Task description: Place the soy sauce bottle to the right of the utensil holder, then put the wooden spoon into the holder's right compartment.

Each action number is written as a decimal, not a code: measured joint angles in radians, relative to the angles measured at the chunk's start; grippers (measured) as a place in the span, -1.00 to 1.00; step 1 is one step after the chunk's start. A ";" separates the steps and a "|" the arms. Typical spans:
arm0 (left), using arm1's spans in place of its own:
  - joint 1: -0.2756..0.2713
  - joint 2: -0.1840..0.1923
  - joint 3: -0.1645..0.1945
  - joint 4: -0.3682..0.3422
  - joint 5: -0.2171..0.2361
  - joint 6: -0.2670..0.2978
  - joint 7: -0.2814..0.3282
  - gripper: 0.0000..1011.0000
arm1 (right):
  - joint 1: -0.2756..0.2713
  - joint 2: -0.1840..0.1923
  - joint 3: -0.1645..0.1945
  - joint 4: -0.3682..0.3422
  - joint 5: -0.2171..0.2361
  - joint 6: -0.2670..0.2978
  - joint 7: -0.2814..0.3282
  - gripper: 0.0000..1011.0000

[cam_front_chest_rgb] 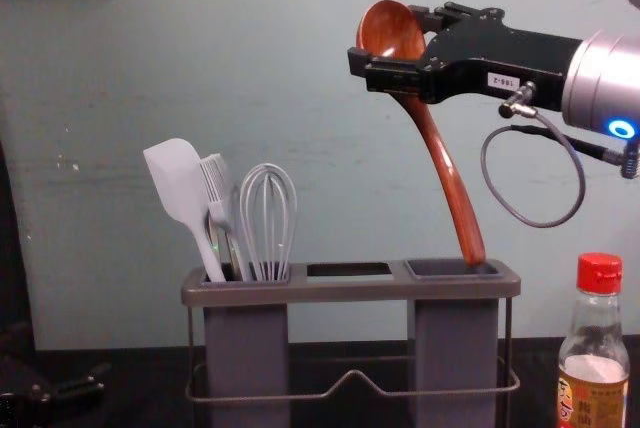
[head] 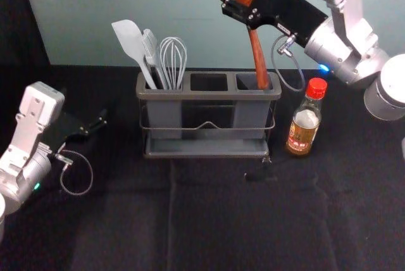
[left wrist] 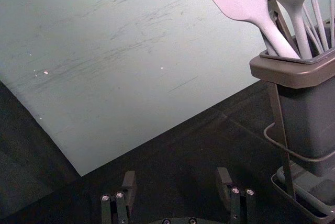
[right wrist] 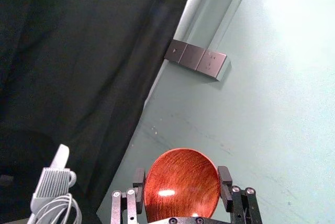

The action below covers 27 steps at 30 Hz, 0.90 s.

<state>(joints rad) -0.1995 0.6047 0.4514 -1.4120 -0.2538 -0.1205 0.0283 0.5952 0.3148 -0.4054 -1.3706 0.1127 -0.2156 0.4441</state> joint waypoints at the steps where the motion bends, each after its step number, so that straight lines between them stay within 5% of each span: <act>1: 0.000 0.000 0.000 0.000 0.000 0.000 0.000 0.99 | 0.005 -0.004 -0.001 0.008 -0.003 -0.001 -0.001 0.67; 27: 0.000 0.000 0.000 0.000 0.000 0.000 0.000 0.99 | 0.053 -0.049 -0.010 0.141 -0.034 -0.059 -0.006 0.67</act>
<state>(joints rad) -0.1995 0.6047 0.4513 -1.4120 -0.2539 -0.1205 0.0283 0.6477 0.2655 -0.4158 -1.2294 0.0790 -0.2744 0.4382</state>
